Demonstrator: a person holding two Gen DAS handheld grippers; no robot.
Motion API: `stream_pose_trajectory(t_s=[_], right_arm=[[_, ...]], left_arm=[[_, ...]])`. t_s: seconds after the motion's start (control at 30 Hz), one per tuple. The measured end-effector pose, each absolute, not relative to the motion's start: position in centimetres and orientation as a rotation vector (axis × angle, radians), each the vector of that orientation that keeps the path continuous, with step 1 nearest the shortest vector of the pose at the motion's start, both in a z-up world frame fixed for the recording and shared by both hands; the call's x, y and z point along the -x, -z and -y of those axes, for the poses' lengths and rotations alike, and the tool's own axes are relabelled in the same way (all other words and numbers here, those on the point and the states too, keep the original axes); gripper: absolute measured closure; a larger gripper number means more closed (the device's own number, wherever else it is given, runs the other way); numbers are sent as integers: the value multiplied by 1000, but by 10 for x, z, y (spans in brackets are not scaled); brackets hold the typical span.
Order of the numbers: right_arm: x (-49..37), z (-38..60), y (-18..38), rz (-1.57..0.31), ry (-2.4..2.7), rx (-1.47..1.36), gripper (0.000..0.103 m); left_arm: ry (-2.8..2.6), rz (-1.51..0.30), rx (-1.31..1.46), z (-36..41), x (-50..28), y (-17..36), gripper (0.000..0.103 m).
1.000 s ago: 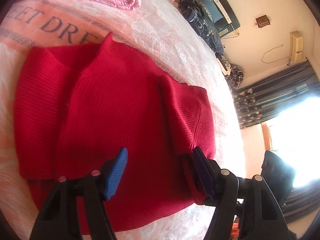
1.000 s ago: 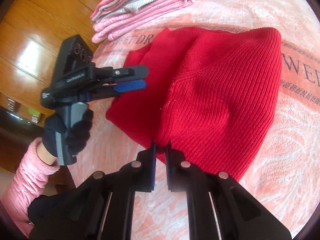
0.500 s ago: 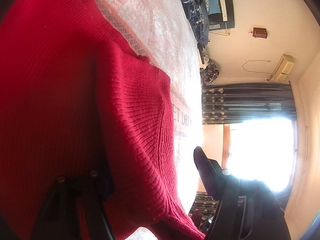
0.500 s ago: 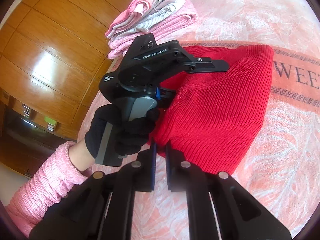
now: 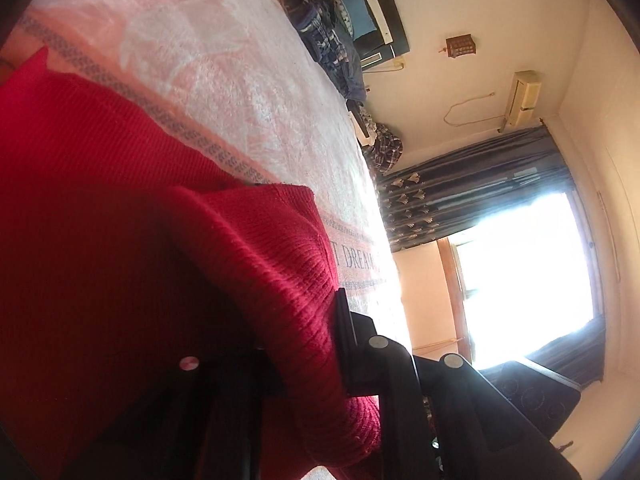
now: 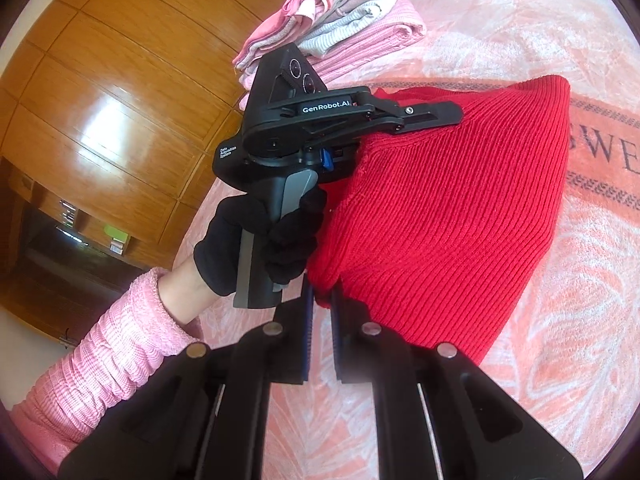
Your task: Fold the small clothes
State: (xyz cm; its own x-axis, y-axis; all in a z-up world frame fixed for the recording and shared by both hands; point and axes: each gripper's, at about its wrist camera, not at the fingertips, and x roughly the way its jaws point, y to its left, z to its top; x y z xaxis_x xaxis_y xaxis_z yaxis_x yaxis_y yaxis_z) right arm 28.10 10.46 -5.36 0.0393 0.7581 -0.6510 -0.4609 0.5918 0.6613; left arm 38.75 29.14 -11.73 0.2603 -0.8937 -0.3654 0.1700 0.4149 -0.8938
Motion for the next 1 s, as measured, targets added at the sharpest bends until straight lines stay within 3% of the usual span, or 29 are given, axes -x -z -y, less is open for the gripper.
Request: stream_pose_trajectory(t_s=[0.4, 0.57, 0.77, 0.93, 0.97, 1.0], right_arm=[[-280, -228, 48, -1201, -1113, -247, 96], [-278, -280, 73, -1260, -1128, -207, 96], [-280, -309, 115, -1348, -1068, -126, 96], [-277, -306, 123, -1366, -1069, -103, 89], [-276, -300, 120, -1361, -1063, -99, 83], [-274, -292, 117, -1358, -1063, -110, 71]], left_arm=[[778, -893, 753, -411, -370, 72, 90], [690, -904, 747, -466, -362, 93, 90], [619, -995, 683, -479, -358, 141, 89], [573, -1036, 653, -485, -353, 150, 76], [565, -1040, 654, -487, -349, 147, 70], [561, -1042, 658, -491, -344, 144, 65]])
